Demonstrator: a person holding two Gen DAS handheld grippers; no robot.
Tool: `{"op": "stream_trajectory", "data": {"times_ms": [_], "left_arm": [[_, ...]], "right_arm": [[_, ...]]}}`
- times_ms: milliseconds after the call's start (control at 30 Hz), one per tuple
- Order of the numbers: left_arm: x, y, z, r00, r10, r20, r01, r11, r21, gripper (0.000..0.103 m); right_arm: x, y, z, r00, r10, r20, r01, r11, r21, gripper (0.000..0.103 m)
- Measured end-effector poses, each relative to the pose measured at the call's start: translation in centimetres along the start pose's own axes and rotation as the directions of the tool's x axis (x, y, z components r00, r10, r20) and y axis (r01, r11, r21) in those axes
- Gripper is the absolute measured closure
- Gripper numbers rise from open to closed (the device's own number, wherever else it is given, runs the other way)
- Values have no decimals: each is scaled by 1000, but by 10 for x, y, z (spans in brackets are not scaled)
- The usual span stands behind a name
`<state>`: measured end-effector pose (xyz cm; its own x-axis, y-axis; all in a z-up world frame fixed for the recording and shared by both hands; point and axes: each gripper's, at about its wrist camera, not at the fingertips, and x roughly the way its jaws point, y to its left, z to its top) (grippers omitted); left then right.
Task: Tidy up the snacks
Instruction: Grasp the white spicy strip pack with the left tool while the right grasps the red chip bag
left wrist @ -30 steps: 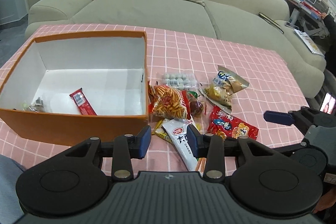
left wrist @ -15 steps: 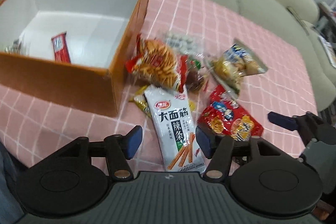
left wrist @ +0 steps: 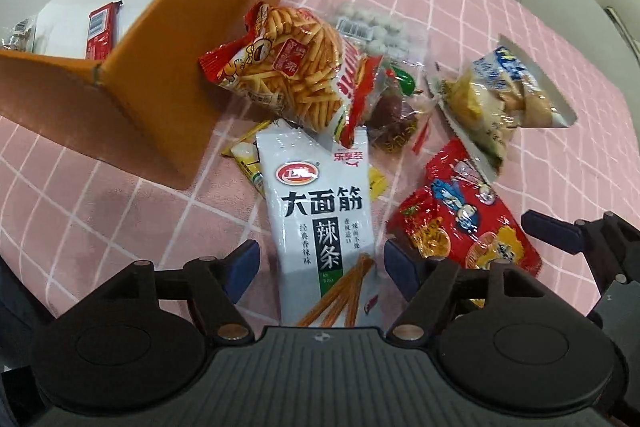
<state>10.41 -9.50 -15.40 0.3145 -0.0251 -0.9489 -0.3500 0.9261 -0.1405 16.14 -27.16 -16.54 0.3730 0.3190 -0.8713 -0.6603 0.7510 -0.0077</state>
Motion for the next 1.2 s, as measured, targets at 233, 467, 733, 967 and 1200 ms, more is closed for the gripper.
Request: {"op": "stream_trajectory", "data": {"times_ms": [233, 467, 733, 967, 1200], "left_arm": [[5, -5, 5, 1000, 27, 0, -27, 999, 37, 21], [3, -9, 4, 1000, 29, 1, -29, 992, 124, 40], [-3, 4, 10, 997, -26, -71, 35, 991, 128, 44], [-26, 16, 11, 992, -90, -94, 105, 980, 168, 45], [-62, 27, 13, 985, -160, -58, 168, 965, 201, 45]], "right_arm": [[7, 3, 2, 1000, 20, -15, -20, 1000, 6, 20], [9, 12, 5, 999, 1, -42, -2, 1000, -26, 31], [4, 20, 7, 996, 16, -87, -18, 1000, -22, 32], [-10, 27, 10, 993, 40, -112, -41, 999, -10, 32], [-27, 33, 18, 994, 41, -97, -40, 999, 16, 32]]}}
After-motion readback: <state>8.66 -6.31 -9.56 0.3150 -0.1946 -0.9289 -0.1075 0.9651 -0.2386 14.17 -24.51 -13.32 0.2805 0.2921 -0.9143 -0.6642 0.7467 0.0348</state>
